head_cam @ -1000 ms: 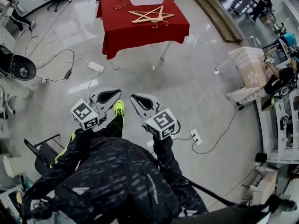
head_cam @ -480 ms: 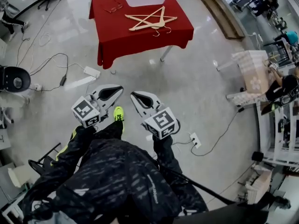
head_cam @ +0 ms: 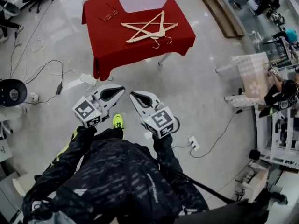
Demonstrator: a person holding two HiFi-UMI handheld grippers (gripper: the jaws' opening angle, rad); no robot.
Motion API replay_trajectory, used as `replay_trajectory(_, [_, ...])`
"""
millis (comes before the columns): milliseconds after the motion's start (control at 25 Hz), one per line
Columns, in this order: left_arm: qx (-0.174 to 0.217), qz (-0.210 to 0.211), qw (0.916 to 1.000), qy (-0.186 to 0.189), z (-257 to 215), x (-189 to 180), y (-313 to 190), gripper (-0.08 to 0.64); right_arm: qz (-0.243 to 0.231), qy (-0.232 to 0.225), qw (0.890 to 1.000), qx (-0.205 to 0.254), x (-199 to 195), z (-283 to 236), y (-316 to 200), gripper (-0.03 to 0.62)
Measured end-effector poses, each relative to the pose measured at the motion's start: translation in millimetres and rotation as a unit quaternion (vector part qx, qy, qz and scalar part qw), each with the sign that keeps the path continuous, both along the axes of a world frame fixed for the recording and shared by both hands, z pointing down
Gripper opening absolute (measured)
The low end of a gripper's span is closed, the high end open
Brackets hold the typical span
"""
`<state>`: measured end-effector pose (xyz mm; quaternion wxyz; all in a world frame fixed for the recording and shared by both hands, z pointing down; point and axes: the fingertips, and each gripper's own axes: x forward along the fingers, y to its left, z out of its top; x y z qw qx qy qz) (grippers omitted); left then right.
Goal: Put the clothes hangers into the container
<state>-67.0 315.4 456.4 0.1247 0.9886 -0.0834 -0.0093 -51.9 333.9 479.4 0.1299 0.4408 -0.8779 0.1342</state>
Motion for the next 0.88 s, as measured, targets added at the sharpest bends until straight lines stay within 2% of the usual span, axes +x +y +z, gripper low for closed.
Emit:
replay_trajectory(160, [0.003,0.011,0.9999,0.003,-1.6,10.8,-31.3,0.012,0.005,0.009,1.000,0.010,8.4,-1.2,-38.0,0.015])
replay_trajectory(440, [-0.018,0.035,0.9992,0.004,-2.9,18.4,-42.4,0.012,0.004,0.021,1.000,0.014,9.6,-7.0,-58.9,0.015])
replay_trajectory(720, [-0.017,0.023,0.9996,0.004,-2.4,21.7,-67.0,0.012,-0.010,0.074,0.997,0.025,21.5,-7.1,-84.7,0.015])
replay_trajectory(880, [-0.020,0.005,0.9998,0.004,6.4,30.3,-93.2,0.012,-0.027,0.081,0.996,0.026,34.9,-1.1,-110.7,0.017])
